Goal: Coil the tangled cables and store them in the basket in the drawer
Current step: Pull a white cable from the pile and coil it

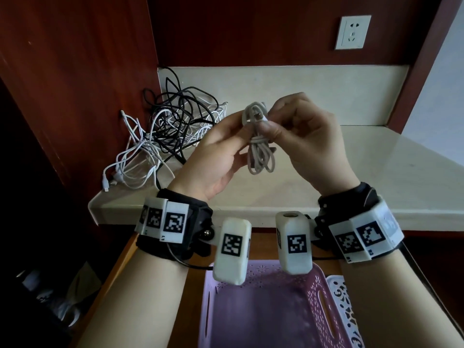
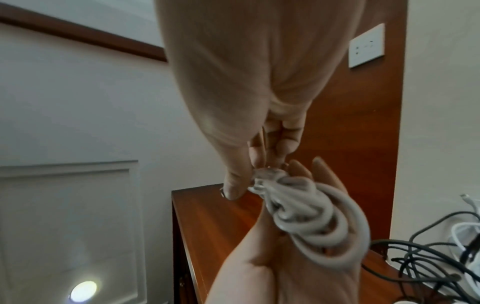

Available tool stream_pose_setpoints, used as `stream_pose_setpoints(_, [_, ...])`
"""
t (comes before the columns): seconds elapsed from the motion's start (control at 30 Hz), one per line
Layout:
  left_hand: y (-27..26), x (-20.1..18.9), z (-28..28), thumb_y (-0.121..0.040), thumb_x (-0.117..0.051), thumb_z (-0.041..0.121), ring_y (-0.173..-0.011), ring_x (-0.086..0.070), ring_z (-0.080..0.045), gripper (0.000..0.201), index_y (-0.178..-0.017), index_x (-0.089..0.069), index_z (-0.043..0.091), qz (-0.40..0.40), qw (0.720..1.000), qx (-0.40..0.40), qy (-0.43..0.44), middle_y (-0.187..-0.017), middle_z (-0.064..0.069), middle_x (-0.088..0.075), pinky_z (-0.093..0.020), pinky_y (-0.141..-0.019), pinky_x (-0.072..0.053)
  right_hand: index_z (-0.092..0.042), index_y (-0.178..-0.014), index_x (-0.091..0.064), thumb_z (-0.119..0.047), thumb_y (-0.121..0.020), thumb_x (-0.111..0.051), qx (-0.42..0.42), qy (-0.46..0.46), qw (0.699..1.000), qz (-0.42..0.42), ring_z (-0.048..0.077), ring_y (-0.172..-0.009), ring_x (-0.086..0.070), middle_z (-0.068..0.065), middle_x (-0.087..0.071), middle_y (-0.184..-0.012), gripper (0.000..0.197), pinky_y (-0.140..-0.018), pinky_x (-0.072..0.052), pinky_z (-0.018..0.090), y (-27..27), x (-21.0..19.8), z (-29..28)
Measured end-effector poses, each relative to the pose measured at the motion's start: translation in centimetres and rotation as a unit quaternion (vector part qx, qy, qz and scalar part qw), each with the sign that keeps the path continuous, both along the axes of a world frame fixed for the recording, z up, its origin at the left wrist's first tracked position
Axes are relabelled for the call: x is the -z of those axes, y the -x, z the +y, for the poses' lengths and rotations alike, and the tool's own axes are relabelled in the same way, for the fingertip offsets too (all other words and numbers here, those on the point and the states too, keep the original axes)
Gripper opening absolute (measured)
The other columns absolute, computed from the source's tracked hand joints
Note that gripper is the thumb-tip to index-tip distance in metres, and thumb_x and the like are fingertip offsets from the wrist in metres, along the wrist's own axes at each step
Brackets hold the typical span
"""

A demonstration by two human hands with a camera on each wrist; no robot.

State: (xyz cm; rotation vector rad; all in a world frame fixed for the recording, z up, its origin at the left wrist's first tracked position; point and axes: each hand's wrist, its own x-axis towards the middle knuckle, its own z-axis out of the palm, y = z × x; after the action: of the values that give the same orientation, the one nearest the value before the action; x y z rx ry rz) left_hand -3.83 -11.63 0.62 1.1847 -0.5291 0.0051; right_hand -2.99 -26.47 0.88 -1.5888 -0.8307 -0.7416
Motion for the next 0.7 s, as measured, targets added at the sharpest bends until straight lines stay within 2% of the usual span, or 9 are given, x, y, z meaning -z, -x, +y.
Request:
stream_pose_setpoints(0.07, [0.0,-0.2,-0.5,-0.1,-0.039,0.009,-0.089,-0.066,-0.021,0.023,-0.11,-0.06,0.01,0.023,0.999,-0.021,0.03,-0.104,-0.012,-0.066,-0.037,-0.081,-0.057,-0.022,-0.079,-0.064,-0.019,-0.078,-0.074,0.009,0.005,1.0,-0.007,0.028,-0.069,-0.057,0.0,-0.056,-0.09,0.011,-0.062,-0.051,0.046,0.0,0.0,0.2])
stream_pose_setpoints(0.13, [0.2,-0.4,-0.7,-0.1,-0.039,0.012,-0.075,-0.063,-0.019,0.023,-0.1,-0.062,0.011,0.05,0.997,-0.032,0.043,-0.089,-0.008,-0.065,-0.032,-0.063,-0.056,-0.02,-0.084,-0.067,-0.016,-0.078,-0.074,-0.027,-0.011,0.999,0.012,0.032,-0.072,-0.059,0.002,-0.056,-0.091,0.01,-0.066,-0.053,0.046,0.1,0.1,0.5])
stream_pose_setpoints(0.2, [0.3,-0.6,-0.8,-0.099,-0.042,0.019,-0.066,-0.056,-0.017,0.024,-0.091,-0.063,0.011,0.063,0.997,-0.046,0.024,-0.075,-0.007,-0.059,-0.027,-0.053,-0.051,-0.015,-0.087,-0.066,-0.007,-0.081,-0.069,-0.06,-0.023,0.997,0.034,0.024,-0.072,-0.063,0.003,-0.06,-0.087,0.011,-0.068,-0.053,0.035,0.3,0.1,0.8])
stream_pose_setpoints(0.27, [0.4,-0.7,-0.8,-0.096,-0.039,0.025,-0.065,-0.051,-0.015,0.028,-0.085,-0.062,0.012,0.066,0.997,-0.035,0.019,-0.072,-0.006,-0.052,-0.025,-0.049,-0.045,-0.013,-0.089,-0.064,-0.004,-0.082,-0.067,-0.066,-0.036,0.996,0.053,0.016,-0.07,-0.065,0.001,-0.066,-0.082,0.012,-0.068,-0.052,0.028,0.5,0.1,1.1])
stream_pose_setpoints(0.33, [0.6,-0.9,-0.7,-0.09,-0.038,0.03,-0.068,-0.047,-0.015,0.027,-0.086,-0.057,0.011,0.059,0.998,0.005,0.021,-0.078,-0.009,-0.047,-0.024,-0.049,-0.042,-0.012,-0.088,-0.065,-0.007,-0.082,-0.068,-0.051,-0.04,0.996,0.061,0.015,-0.069,-0.065,0.004,-0.069,-0.081,0.008,-0.066,-0.052,0.028,0.6,0.1,1.3])
stream_pose_setpoints(0.4, [0.6,-0.7,-0.3,-0.079,-0.046,0.027,-0.07,-0.047,-0.015,0.027,-0.094,-0.055,0.007,0.053,0.998,0.034,0.012,-0.086,-0.012,-0.044,-0.023,-0.052,-0.042,-0.013,-0.086,-0.066,-0.01,-0.082,-0.069,-0.035,-0.036,0.997,0.057,0.016,-0.07,-0.066,0.003,-0.069,-0.081,0.006,-0.066,-0.053,0.03,0.8,0.1,1.4])
stream_pose_setpoints(0.53, [0.0,0.3,0.8,-0.082,-0.057,0.011,-0.07,-0.055,-0.011,0.02,-0.096,-0.071,0.011,-0.003,0.996,0.089,0.029,-0.082,-0.005,-0.058,-0.02,-0.055,-0.047,-0.01,-0.083,-0.063,-0.002,-0.085,-0.064,-0.09,-0.071,0.99,0.076,0.008,-0.065,-0.063,-0.006,-0.068,-0.073,0.009,-0.063,-0.05,0.02,1.2,-0.2,1.3])
stream_pose_setpoints(0.63, [-0.6,0.6,1.2,-0.085,-0.054,0.016,-0.076,-0.061,-0.012,0.023,-0.091,-0.076,0.015,-0.035,0.995,0.067,0.058,-0.084,-0.001,-0.067,-0.021,-0.063,-0.051,-0.009,-0.087,-0.055,0.003,-0.091,-0.053,-0.117,-0.071,0.987,0.079,0.003,-0.064,-0.058,0.006,-0.062,-0.079,0.013,-0.061,-0.045,0.013,1.2,-0.2,1.4])
stream_pose_setpoints(0.7, [-1.0,0.8,1.2,-0.085,-0.057,0.021,-0.083,-0.06,-0.019,0.02,-0.094,-0.074,0.014,-0.044,0.998,0.032,0.039,-0.088,-0.004,-0.066,-0.025,-0.066,-0.053,-0.011,-0.088,-0.052,0.0,-0.093,-0.05,-0.102,-0.051,0.991,0.065,0.004,-0.065,-0.058,0.011,-0.06,-0.082,0.012,-0.063,-0.045,0.015,1.1,-0.2,1.6])
